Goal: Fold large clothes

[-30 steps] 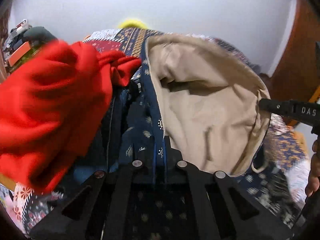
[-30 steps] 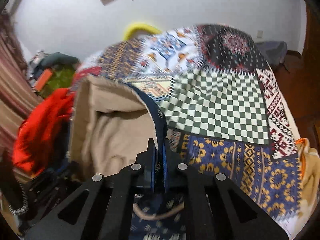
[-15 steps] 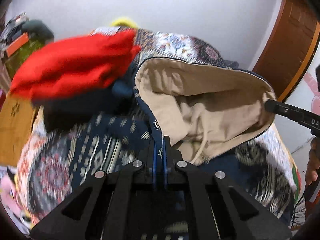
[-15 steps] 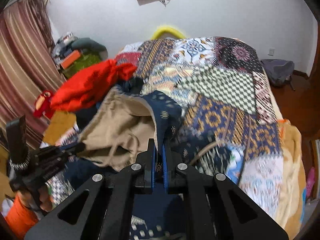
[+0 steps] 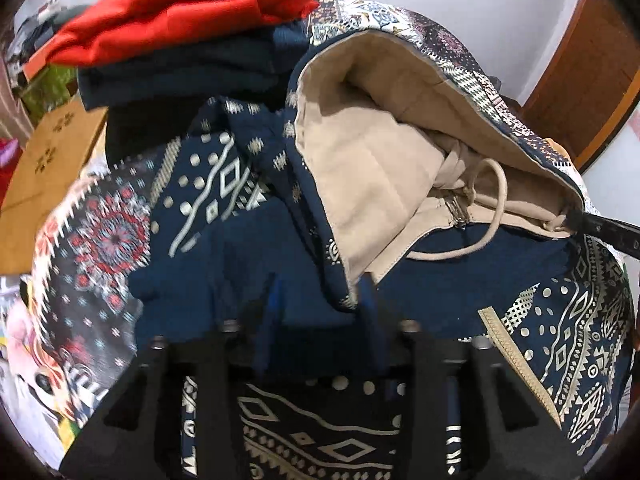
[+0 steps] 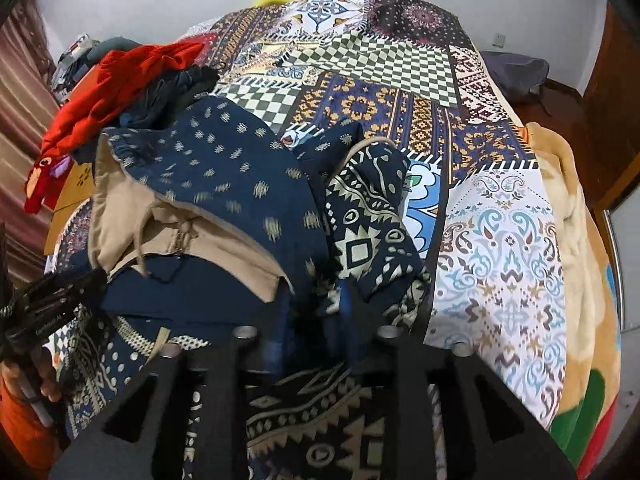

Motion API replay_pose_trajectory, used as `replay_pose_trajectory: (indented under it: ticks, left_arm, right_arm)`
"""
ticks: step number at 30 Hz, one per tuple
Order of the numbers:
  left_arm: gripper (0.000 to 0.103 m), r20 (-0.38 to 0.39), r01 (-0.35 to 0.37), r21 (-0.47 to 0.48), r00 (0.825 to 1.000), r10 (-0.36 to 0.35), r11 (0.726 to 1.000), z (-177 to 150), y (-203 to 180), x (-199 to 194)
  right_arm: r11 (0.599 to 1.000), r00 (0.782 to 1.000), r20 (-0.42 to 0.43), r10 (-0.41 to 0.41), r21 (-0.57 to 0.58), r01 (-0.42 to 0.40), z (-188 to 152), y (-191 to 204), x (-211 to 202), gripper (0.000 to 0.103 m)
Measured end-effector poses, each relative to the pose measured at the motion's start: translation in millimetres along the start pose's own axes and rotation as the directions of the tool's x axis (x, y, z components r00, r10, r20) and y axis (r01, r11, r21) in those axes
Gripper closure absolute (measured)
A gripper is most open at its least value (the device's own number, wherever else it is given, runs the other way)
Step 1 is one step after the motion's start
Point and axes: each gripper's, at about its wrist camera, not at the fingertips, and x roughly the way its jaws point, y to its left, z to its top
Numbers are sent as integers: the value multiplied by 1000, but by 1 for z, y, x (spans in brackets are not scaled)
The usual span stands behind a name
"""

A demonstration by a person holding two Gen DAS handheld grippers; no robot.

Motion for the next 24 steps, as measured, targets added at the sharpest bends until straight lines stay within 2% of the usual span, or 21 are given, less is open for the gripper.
replay_pose_trajectory:
  ticks: [2,4,7,13,20,24]
  left_arm:
    - [58,10,-3,12,1000,3,1000,4,3,-6]
    - [57,24,-5,15,1000,4,1000,11,6,-11]
    - [53,47,5,-1,999,-5,1000,27,19,-16]
    - [53,81,30,-30,996,-27,999,65,31,-7]
    - [53,81,22,18,996,-23,1000,93,16,25]
    - [53,74,26,39,997,-29,999,103,11,39]
  right_arm:
    - [999,999,29,-28,-24,29,1,8,-7,50]
    - [997,996,62,-57,-52,60,5,15,-13,42]
    - [990,992,101,-70,-112,81,11,27,-16,40]
    - [965,994,104,-38,-256,64,27,60,-2,39]
    - [929,998,66,-23,-368,46,37,90,23,39]
    - [924,998,56,-18,-381,38,45,94,35,39]
